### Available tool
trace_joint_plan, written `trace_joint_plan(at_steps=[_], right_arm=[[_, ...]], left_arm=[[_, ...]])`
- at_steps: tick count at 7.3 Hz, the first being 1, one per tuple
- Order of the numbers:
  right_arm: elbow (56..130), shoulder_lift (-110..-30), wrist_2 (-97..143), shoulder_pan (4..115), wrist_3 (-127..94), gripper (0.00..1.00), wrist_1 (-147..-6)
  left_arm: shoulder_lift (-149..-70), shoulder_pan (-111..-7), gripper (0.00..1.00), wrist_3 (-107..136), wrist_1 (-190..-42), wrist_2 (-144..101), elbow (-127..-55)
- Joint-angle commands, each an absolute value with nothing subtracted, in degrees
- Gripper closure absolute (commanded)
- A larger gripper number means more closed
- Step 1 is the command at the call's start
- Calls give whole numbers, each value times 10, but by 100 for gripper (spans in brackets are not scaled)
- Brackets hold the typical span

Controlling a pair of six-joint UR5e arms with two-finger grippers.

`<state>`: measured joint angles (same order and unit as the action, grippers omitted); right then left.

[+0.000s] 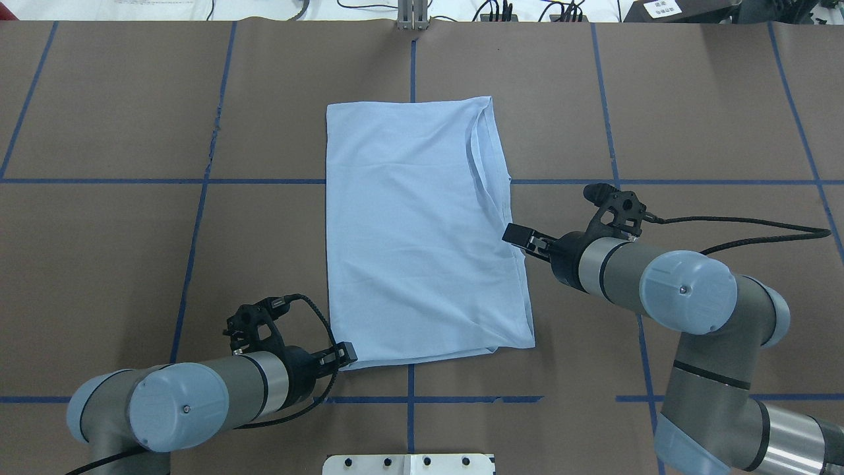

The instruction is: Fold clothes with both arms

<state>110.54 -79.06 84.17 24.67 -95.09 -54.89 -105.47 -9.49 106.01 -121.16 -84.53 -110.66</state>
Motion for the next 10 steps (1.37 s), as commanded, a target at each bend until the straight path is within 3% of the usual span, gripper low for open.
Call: trace_joint_plan(at_steps=[1,10], right_arm=[[1105,-790,840,245,-951,0,-549],[1105,-790,836,245,-951,0,-549]], left_arm=[[-1059,-91,33,1092,-1214,-845,-1096],[-1074,-92,39,1096,-1214,-821,-1070]])
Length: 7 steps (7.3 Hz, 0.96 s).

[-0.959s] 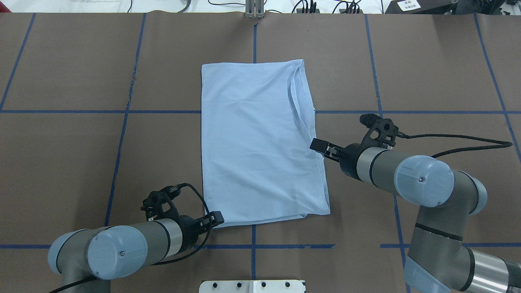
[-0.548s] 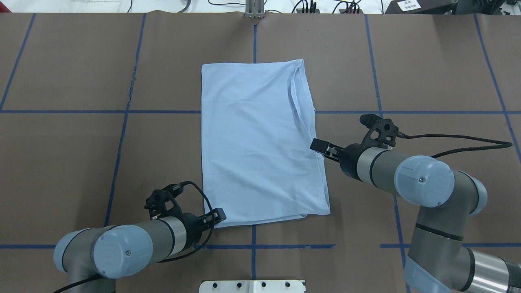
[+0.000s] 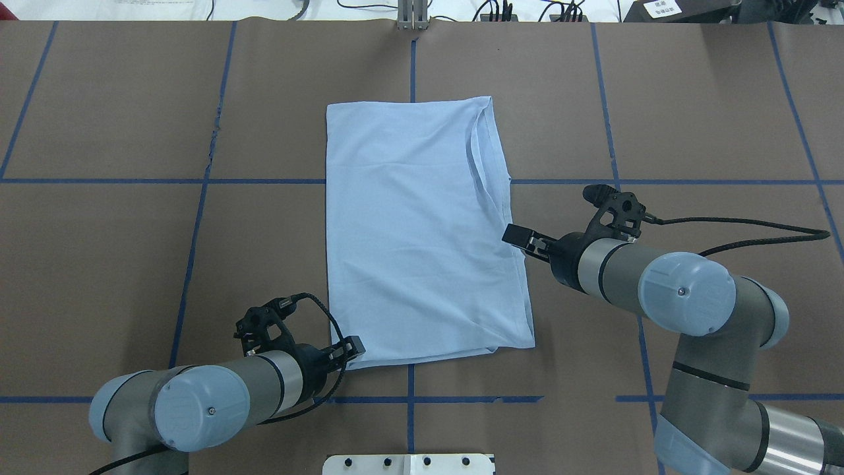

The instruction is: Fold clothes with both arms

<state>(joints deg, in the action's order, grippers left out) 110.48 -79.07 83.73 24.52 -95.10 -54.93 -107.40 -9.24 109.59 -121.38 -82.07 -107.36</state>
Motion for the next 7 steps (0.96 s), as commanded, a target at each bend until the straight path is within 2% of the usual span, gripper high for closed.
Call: trace_joint_plan(at_steps=[1,3,4,7], right_arm=[[1104,-790,836,245,-951,0,-550],[1104,-791,836,245,-951,0,-549],[1104,-791,836,245,-951,0,-550],[1104,-790,836,245,-951,0,-550]], left_arm=[[-1074,-92,39,1096,-1214,-821,-1070],[-1075,-92,41,1096,-1215,-820,-1070],[-1078,-92,52,1096,-1214,-820,-1069],[-1078,-92,52,1094,-1215,-820,-1061]])
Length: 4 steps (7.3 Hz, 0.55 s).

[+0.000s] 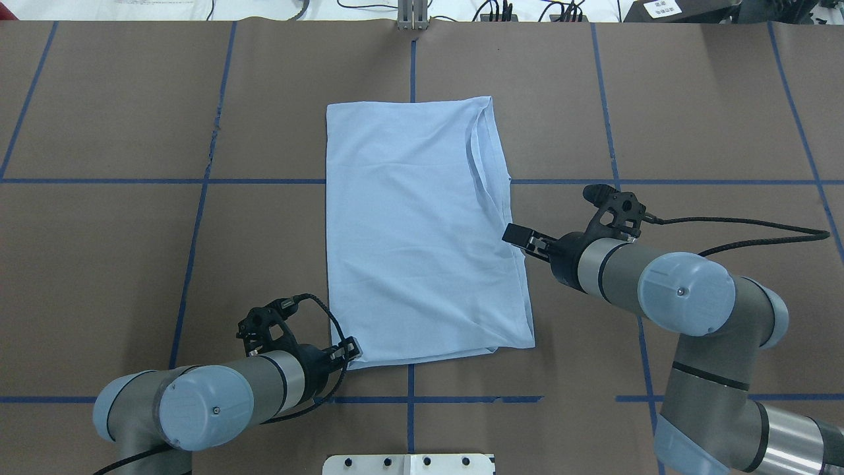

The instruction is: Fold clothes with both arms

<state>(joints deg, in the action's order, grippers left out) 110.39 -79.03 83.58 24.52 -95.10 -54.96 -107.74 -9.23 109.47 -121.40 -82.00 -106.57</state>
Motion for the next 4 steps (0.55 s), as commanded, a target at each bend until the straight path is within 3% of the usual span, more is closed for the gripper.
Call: trace_joint_plan(at_steps=[1,3,4], right_arm=[[1103,-791,836,245,-951,0,-549],[1103,-790,836,245,-951,0,-550],[1102,-790,836,243,-952,0,-550]], left_arm=[[-1078,-92,52,1093,-1215,-820,-1061],[-1078,-92,54,1094,-1215,-820,-1061],[-1078,-93,84,1093,-1216,-820,-1062]])
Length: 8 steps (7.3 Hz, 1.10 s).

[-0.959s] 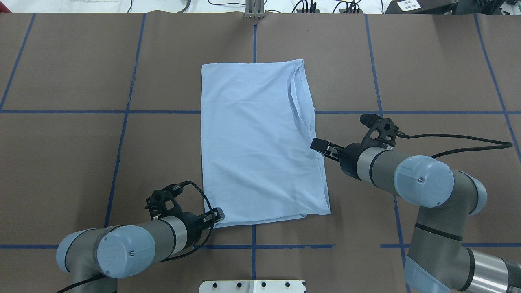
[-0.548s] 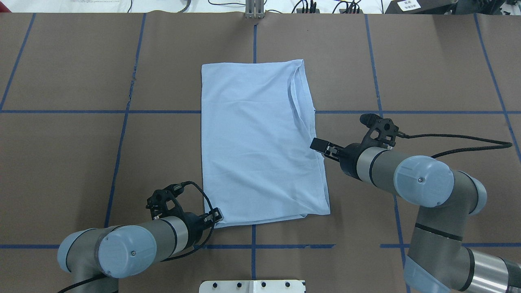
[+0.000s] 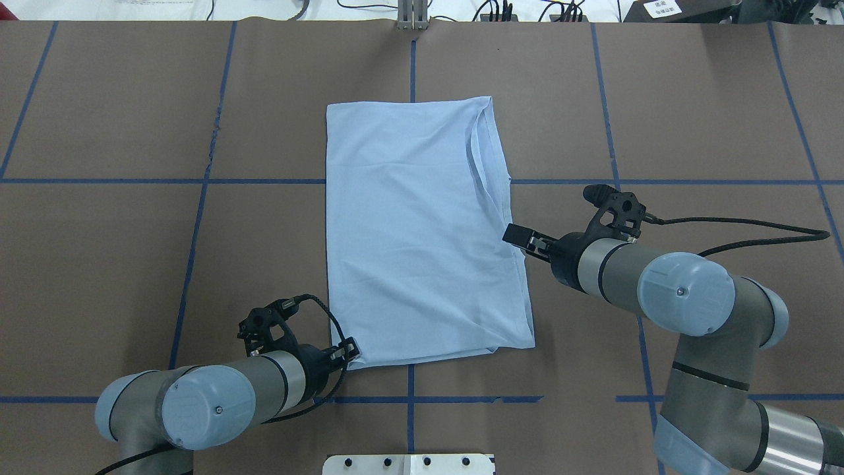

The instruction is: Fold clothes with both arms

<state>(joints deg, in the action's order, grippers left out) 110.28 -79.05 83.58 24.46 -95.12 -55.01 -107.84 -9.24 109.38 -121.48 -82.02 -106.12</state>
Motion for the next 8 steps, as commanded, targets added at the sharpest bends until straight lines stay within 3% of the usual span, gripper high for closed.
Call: trace_joint_plan(at_steps=[1,3,6,8], right_arm=[[1102,-790,835,240,-964,0,-552],[1104,-782,782,200,-1078,17,-565],[1106,-680,714,119,-1233,18,-785],[1101,-683,717,109,-1274,22,-804]], left_arm=[[-1078,-92,95,1090,-1218,-820,-1062],[-1078,-92,100,1089,-1217,-820,-1062],[-1078,-92,100,1089,-1218,-820,-1064],[-1079,-92,100,1090,-1217,-820,-1066]])
